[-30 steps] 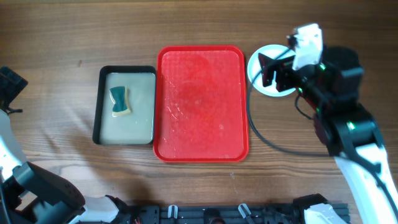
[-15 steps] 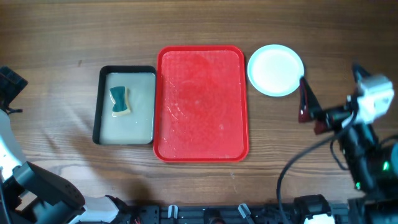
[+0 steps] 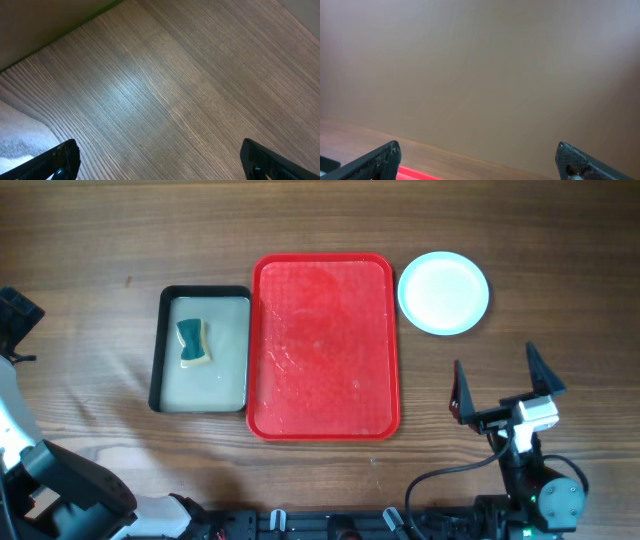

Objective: Clean dirty plates on tray and stack at the side

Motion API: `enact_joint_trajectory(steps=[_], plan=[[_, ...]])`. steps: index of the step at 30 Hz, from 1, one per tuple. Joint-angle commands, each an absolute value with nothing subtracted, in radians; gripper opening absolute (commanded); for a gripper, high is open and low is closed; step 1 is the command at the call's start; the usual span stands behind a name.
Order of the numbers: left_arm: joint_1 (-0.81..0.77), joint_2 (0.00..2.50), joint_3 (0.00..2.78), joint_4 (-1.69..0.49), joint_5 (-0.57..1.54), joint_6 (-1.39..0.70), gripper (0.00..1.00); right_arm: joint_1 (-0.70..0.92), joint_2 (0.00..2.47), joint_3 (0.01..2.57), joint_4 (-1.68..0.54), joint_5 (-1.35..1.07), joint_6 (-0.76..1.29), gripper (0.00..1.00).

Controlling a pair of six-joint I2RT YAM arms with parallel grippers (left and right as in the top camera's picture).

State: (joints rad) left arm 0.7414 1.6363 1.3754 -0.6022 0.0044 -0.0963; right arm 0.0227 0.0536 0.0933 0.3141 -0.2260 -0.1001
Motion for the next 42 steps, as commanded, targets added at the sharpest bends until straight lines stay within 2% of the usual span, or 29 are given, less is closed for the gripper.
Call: enact_joint_trajectory(steps=[1,3,11,42], plan=[[0.744,1.636,1.38,-0.601,0.002,-0.113,1.0,0.018,0.003,0.034,0.332,-0.245,-0.105,0.99],[0.744,1.636,1.38,-0.601,0.002,-0.113,1.0,0.018,0.003,0.003,0.321,-0.245,-0.105,1.0],[0.744,1.636,1.38,-0.601,0.002,-0.113,1.0,0.018,0.003,0.005,0.015,-0.234,-0.094,0.99],[0.744,1.636,1.38,-0.601,0.002,-0.113,1.0,0.018,0.004,0.005,0.017,-0.227,-0.072,1.0]])
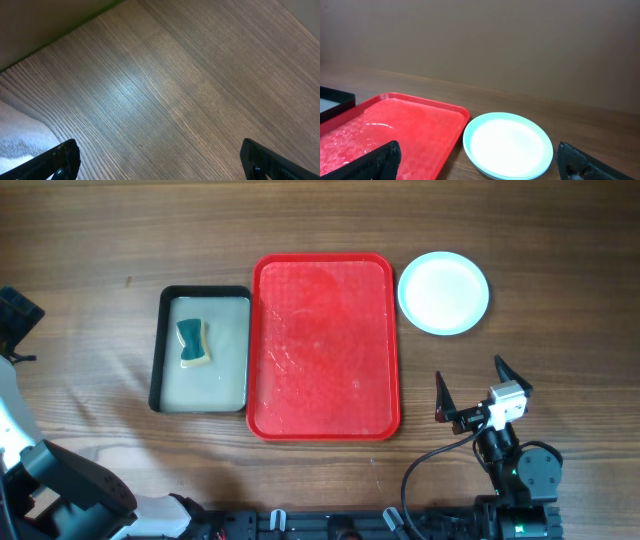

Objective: Clean dirty plates on tray and stack at the side

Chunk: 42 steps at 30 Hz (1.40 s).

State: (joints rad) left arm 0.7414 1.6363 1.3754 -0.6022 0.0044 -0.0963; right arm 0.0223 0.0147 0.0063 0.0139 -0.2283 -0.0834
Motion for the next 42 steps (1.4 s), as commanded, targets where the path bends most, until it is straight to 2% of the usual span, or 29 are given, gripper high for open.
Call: enact_joint_trajectory(steps=[1,18,22,32,37,42], plan=[[0.744,1.636,1.38,-0.601,0.002,-0.113,1.0,0.018,0.004,0.005,0.017,-0.227,-0.072,1.0],[0.717,1.626,1.378,-0.602,0.002,-0.113,1.0,0.018,0.004,0.005,0.017,-0.227,-0.072,1.0],[0.624,1.567,1.378,-0.602,0.002,-0.113,1.0,0.018,0.004,0.005,0.017,-0.227,-0.072,1.0],[0.216,1.143,1.378,-0.602,0.002,-0.113,1.0,0.018,0.004,0.005,0.017,-0.227,-0.072,1.0],[0.168,0.944,1.378,-0.603,0.002,-0.113,1.0,0.018,0.004,0.005,0.017,-0.227,-0.072,0.99],[0.167,0.848,1.378,-0.632,0.002,-0.113,1.0,0.018,0.004,0.005,0.017,-0.227,-0.072,0.99]])
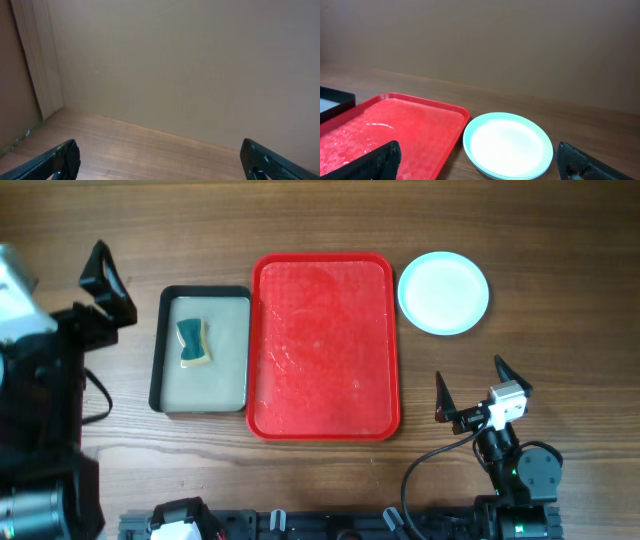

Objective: Clean dirty plates on tray and stack at the side

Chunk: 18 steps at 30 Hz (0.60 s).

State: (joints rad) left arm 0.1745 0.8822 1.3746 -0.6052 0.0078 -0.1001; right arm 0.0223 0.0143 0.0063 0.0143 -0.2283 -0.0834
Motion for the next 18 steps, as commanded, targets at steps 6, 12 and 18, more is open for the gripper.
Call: enact_joint_trajectory(steps=[6,12,18], plan=[[0.088,0.645,1.301,-0.838,0.002,-0.113,1.0,0.018,0.004,0.005,0.017,-0.227,-0.072,0.99],[0.069,0.39,1.036,-0.945,0.001,-0.113,1.0,0.018,0.004,0.005,0.017,-0.227,-0.072,1.0],[0.069,0.165,0.783,-0.973,-0.001,-0.113,1.0,0.018,0.004,0.005,0.017,-0.227,-0.072,1.0]])
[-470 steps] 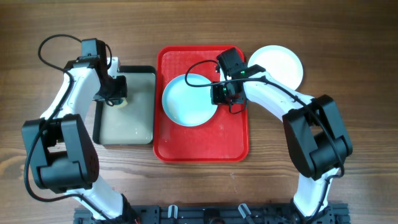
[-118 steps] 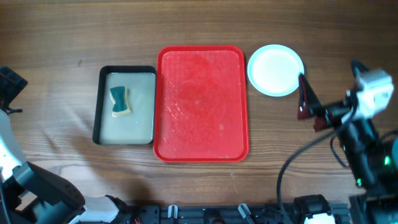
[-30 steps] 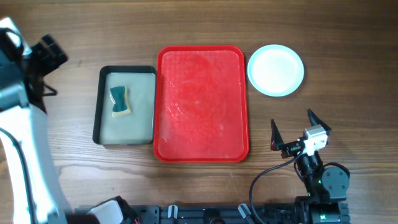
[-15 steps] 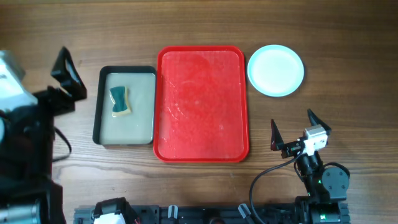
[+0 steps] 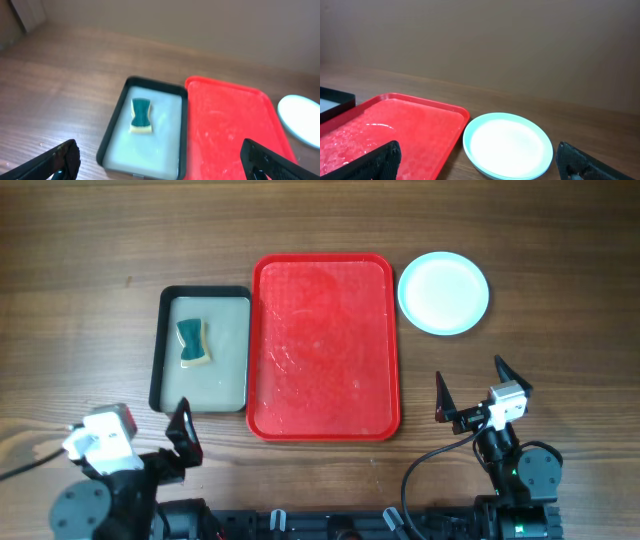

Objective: Clean dirty plates on tray and stack at the side

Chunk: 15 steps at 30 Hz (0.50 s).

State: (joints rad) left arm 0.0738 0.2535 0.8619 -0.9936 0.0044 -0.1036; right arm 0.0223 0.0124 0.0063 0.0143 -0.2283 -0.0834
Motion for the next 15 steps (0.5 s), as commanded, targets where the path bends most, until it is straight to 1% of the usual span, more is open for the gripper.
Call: enact_joint_trajectory(steps=[1,3,7,9,12,15], plan=[[0.069,0.138,0.755,-0.95,-0.001,-0.113,1.0,0.018,0.004,0.005,0.017,-0.227,-0.072,1.0],[0.069,0.09,0.704,-0.859,0.008,-0.113,1.0,0.018,0.004,0.005,0.017,-0.227,-0.072,1.0],[0.069,0.01,0.601,-0.564,0.046,-0.113,1.0,0.018,0.004,0.005,0.017,-0.227,-0.072,0.99],[0.069,0.004,0.554,-0.408,0.073,-0.113,1.0,0.018,0.004,0.005,0.017,-0.227,-0.072,1.0],[0.069,0.004,0.496,-0.23,0.128,-0.113,1.0,0.018,0.005,0.005,0.017,-0.227,-0.072,1.0],[0.069,0.004,0.391,0.039,0.184,-0.113,1.0,0.018,0.005,0.005,0.017,-0.227,-0.072,1.0]])
